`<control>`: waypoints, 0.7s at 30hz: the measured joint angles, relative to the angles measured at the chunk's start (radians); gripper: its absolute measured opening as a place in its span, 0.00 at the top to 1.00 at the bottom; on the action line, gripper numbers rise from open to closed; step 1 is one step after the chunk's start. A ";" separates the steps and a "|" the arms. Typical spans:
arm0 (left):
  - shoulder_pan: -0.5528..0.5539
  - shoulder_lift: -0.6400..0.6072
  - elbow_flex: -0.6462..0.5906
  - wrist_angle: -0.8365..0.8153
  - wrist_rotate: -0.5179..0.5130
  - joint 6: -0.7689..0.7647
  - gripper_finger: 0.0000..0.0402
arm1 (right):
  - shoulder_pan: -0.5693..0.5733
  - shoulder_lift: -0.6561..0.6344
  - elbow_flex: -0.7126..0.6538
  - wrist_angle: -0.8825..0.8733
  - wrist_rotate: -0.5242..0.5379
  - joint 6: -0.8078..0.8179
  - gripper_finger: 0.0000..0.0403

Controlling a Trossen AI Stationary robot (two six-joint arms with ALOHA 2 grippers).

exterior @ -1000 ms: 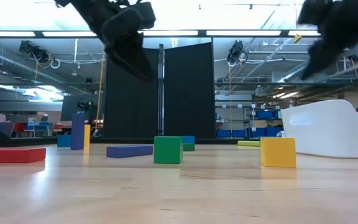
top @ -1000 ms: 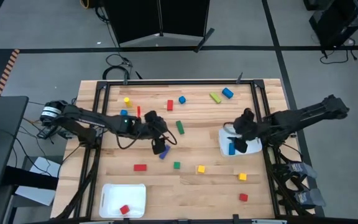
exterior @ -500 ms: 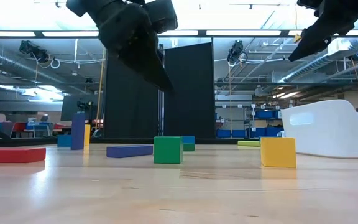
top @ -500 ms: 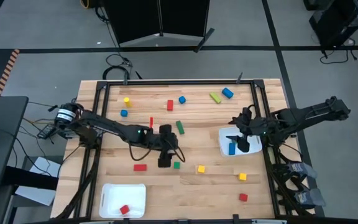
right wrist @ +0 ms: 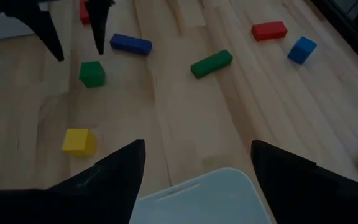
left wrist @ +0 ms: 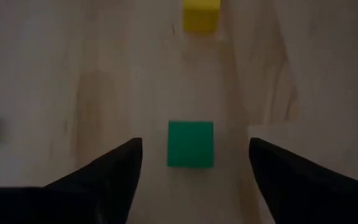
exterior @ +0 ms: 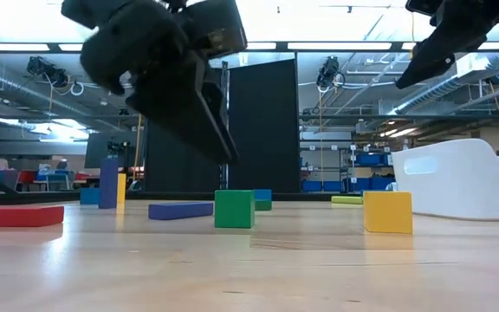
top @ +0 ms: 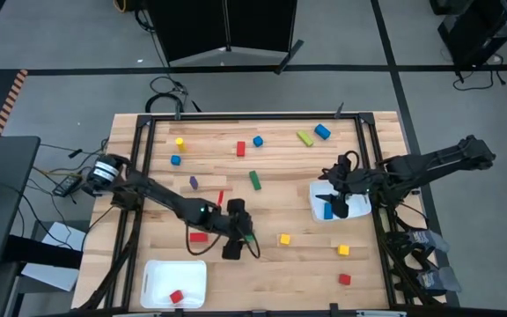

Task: Sort blocks by size
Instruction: Put the green square block into the bottom white bin

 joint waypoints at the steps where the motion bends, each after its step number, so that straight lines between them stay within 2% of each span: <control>1: -0.001 0.011 0.000 -0.001 0.000 -0.006 0.24 | 0.000 0.007 0.000 0.009 -0.001 -0.005 0.25; 10: -0.001 0.096 -0.001 0.084 -0.004 -0.053 0.23 | 0.000 0.054 0.000 0.041 -0.034 -0.012 0.25; 13: -0.001 0.118 -0.001 0.080 -0.002 -0.055 0.26 | 0.000 0.062 0.000 0.041 -0.035 -0.013 0.26; 17: 0.001 0.139 -0.001 0.094 -0.021 -0.076 0.38 | 0.000 0.070 0.000 0.040 -0.035 -0.037 0.26; 21: 0.002 0.141 -0.001 0.112 -0.026 -0.067 0.59 | -0.006 0.069 0.000 0.042 -0.034 -0.071 0.27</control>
